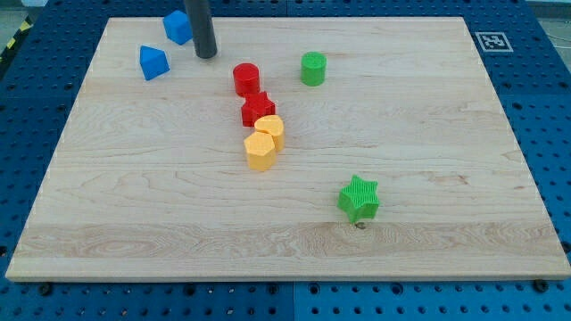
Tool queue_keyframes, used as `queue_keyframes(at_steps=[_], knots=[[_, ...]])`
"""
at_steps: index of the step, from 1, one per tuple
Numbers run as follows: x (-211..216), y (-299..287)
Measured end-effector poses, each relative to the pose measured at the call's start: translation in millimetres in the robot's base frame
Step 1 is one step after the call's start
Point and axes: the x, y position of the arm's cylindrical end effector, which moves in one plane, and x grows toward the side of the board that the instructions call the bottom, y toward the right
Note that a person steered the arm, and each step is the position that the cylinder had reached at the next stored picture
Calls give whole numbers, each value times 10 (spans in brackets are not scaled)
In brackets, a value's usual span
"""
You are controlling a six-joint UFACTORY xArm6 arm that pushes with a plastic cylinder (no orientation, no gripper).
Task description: Slide triangle to the top left corner
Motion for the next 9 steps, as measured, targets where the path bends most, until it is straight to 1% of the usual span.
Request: queue_keyframes(at_steps=[2, 3, 4, 7, 9], knots=[[513, -590], [717, -759], [796, -803], [783, -698], [452, -698]])
